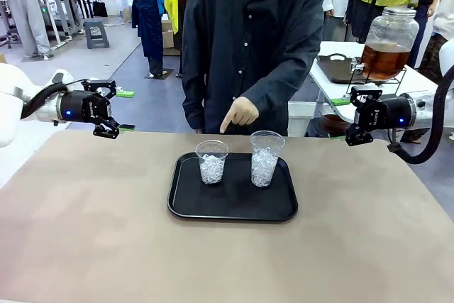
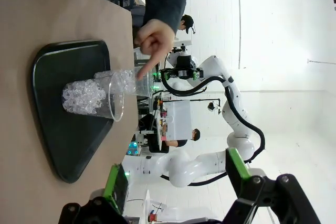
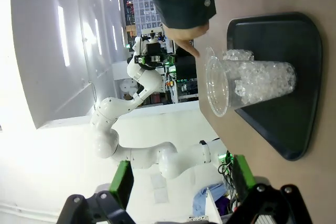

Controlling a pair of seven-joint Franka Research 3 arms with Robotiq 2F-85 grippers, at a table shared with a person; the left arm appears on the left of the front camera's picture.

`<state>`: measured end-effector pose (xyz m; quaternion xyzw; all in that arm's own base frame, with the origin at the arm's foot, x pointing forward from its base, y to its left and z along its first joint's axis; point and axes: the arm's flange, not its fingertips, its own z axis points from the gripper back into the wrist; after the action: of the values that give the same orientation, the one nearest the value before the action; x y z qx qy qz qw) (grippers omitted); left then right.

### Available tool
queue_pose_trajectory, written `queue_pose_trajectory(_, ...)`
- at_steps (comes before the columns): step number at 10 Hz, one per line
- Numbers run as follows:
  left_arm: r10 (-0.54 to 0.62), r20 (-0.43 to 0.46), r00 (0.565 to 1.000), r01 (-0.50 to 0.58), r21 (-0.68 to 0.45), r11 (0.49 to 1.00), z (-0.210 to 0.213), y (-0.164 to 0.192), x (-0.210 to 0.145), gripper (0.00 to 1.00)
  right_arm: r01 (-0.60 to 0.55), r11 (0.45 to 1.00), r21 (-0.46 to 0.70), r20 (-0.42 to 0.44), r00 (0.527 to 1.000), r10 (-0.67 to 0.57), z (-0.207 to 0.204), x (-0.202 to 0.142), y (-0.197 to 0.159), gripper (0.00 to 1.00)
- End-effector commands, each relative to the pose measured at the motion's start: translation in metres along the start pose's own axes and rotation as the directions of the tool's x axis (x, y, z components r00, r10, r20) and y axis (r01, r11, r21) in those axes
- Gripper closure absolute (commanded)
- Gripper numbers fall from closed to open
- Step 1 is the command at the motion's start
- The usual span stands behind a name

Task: Pour the drink into the iced cup.
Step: Pick up the iced cup indicated by the human and present it to them.

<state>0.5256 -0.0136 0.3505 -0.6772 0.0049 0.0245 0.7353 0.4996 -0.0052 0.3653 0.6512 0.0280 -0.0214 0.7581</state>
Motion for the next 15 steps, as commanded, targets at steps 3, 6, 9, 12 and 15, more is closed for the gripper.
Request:
queue_pose_trajectory(3,-0.005,-0.008,1.000,0.005,-0.013,1.000,0.001,-0.002,-0.001,0.00,-0.002,1.000,-0.001,0.003,1.000,0.002,0.000,0.000,0.000,0.00)
queue_pose_trajectory(6,-0.005,-0.008,1.000,0.005,-0.013,1.000,0.001,-0.002,-0.001,0.00,-0.002,1.000,-0.001,0.003,1.000,0.002,0.000,0.000,0.000,0.00)
queue_pose_trajectory(9,-0.275,-0.051,0.960,0.276,0.023,0.961,-0.004,0.001,0.002,0.00,-0.002,1.000,-0.001,0.003,1.000,0.002,0.000,0.000,0.000,0.00)
queue_pose_trajectory(12,-0.591,-0.169,0.789,0.600,0.003,0.800,-0.013,0.016,-0.006,0.00,-0.002,1.000,-0.001,0.003,1.000,0.002,0.000,0.000,0.000,0.00)
queue_pose_trajectory(15,-0.597,-0.208,0.775,0.606,-0.027,0.795,-0.012,0.018,-0.013,0.00,-0.002,1.000,-0.001,0.003,1.000,0.002,0.000,0.000,0.000,0.00)
